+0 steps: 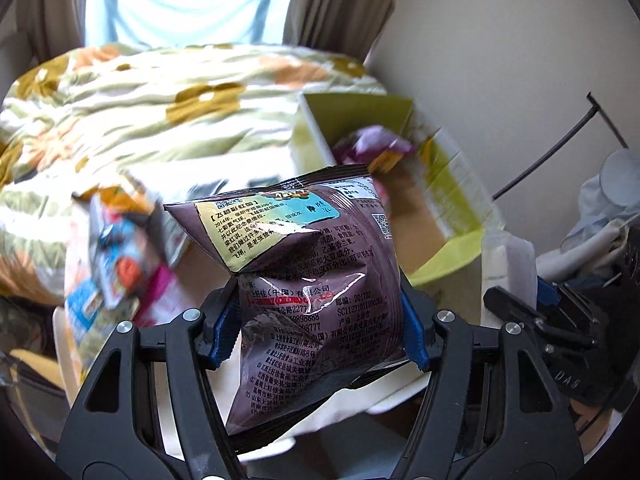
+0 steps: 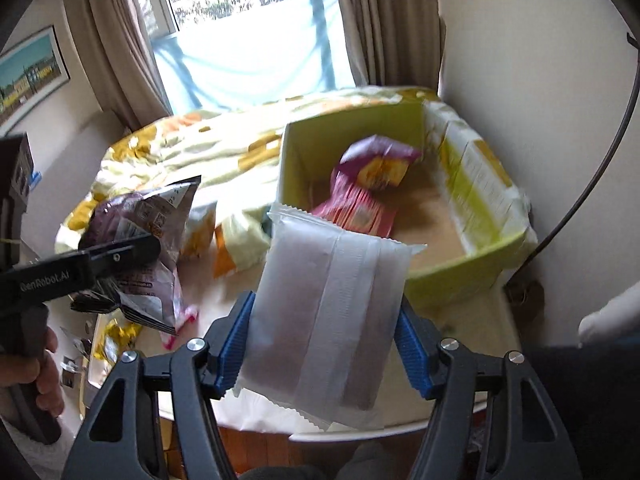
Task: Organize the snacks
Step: 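Lower both held items into the box and open both tools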
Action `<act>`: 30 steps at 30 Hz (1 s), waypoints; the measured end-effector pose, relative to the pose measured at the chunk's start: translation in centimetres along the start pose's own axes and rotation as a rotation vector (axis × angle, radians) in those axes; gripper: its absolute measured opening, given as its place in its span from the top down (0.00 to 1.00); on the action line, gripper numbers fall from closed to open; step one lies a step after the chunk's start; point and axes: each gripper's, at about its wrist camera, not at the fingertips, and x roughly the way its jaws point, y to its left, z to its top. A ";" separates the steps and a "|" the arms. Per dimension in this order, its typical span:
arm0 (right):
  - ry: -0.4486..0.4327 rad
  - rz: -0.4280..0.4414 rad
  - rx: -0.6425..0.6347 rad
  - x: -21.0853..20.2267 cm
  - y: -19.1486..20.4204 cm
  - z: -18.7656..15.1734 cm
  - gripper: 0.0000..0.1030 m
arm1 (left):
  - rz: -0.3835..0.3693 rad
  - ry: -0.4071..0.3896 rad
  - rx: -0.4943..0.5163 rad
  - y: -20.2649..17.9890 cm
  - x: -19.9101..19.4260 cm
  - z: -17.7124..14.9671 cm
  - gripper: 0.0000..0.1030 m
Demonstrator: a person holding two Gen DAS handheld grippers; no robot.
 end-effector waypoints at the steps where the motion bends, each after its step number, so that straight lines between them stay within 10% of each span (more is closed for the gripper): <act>1: -0.010 0.001 -0.001 -0.3 -0.7 0.7 0.40 | -0.006 -0.008 -0.001 -0.9 0.4 0.6 0.39; 15: -0.040 0.050 -0.053 2.8 -10.0 8.4 0.40 | 0.001 0.066 -0.026 -10.8 12.7 6.5 0.38; 19: -0.023 0.066 -0.065 3.9 -11.6 9.3 0.42 | 0.096 0.091 -0.031 -11.8 15.5 6.3 0.10; 26: 0.014 0.113 -0.142 6.7 -12.5 10.5 0.74 | 0.129 0.067 -0.118 -10.1 15.0 4.7 0.03; 30: 0.053 0.169 -0.093 8.0 -13.5 10.6 0.74 | 0.166 0.048 -0.124 -9.4 13.5 4.1 0.03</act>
